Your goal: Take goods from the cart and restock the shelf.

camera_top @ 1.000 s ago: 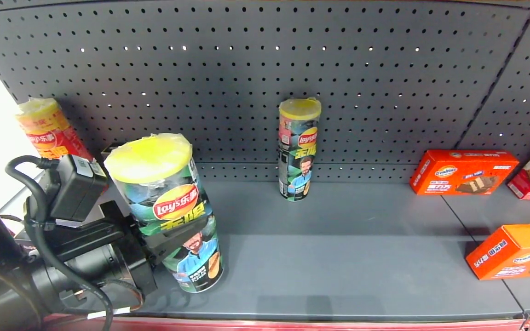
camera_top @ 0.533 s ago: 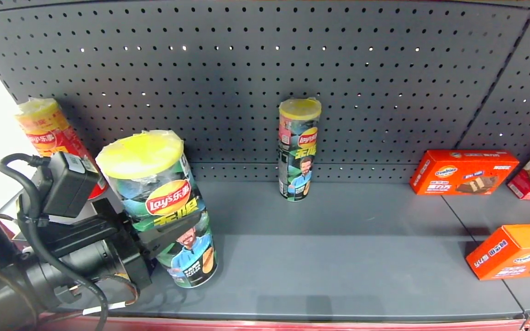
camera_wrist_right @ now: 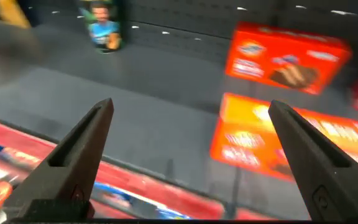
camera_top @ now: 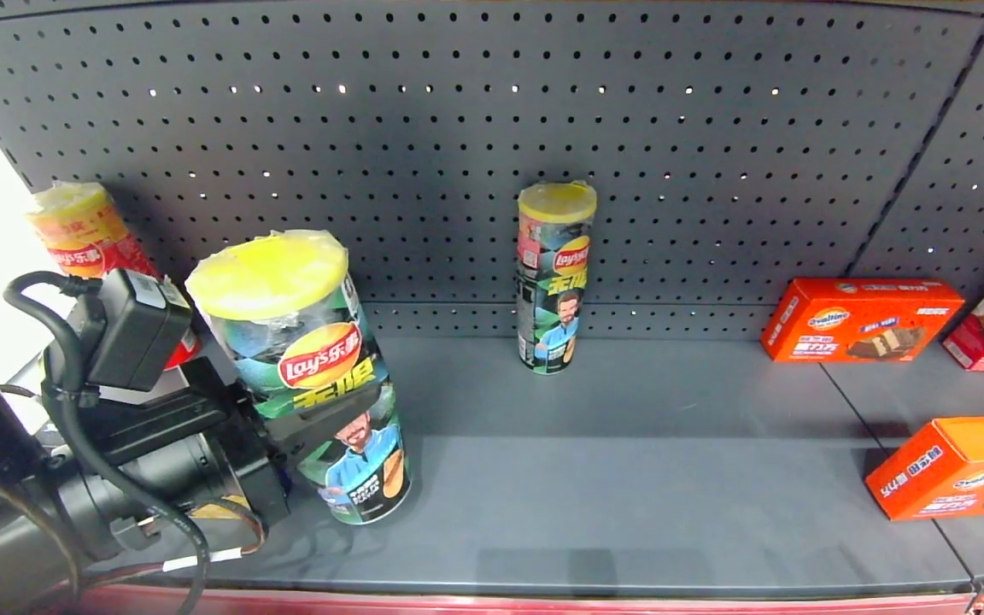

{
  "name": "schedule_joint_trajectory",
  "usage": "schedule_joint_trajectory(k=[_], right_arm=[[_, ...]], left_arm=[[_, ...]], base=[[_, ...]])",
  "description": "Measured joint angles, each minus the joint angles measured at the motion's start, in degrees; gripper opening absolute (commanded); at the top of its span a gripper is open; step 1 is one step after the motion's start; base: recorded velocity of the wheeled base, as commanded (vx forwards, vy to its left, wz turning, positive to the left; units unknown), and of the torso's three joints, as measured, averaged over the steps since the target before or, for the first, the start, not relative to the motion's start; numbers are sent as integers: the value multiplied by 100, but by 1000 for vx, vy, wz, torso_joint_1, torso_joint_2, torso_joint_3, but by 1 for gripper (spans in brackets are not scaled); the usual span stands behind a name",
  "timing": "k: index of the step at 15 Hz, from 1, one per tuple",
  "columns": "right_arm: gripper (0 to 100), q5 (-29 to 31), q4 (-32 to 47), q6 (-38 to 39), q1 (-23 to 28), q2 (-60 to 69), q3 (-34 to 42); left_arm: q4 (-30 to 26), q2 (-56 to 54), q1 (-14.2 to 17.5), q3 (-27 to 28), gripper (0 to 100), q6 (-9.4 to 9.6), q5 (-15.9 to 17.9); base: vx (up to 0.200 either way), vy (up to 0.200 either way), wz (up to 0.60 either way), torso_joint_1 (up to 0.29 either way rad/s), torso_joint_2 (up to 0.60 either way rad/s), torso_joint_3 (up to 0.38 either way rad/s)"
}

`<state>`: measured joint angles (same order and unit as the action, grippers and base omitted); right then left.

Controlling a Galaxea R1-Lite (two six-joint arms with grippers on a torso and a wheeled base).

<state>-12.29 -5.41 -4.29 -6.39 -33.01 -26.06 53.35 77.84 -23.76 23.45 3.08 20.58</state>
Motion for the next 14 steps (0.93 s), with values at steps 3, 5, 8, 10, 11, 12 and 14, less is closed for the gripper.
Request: schedule_joint_trajectory(k=[3,5,8,10,11,12,14], right_arm=[[100,-40,-238,-6,-656,-951,-583],[100,-24,-315,-6,-1028,-1459,-897],[100,187,-462,-60,-1356,-2406,-1445],[100,176,-1008,-68,-1499,-3032,-1699],[100,96,-1254,-66,-1536,-3248,-1751],[100,-32,-1481,-77,-1565,-3515,-1809],[100,-188,-1760,-180,-1585,-3995,-1974]], left_arm=[[0,116,1,63,0,0,-2],[-2,171,6,68,0,0,-6],[-2,217,23,77,0,0,-24],[-2,223,37,63,0,-5,-44],[-2,223,41,52,0,-7,-49],[-4,226,45,44,0,-7,-49],[-2,228,45,30,0,-9,-50]], base=[[0,0,0,0,0,0],[0,0,0,0,0,0],[0,0,0,0,0,0],[0,0,0,0,0,0],[0,0,0,0,0,0],[0,0,0,0,0,0],[0,0,0,0,0,0]])
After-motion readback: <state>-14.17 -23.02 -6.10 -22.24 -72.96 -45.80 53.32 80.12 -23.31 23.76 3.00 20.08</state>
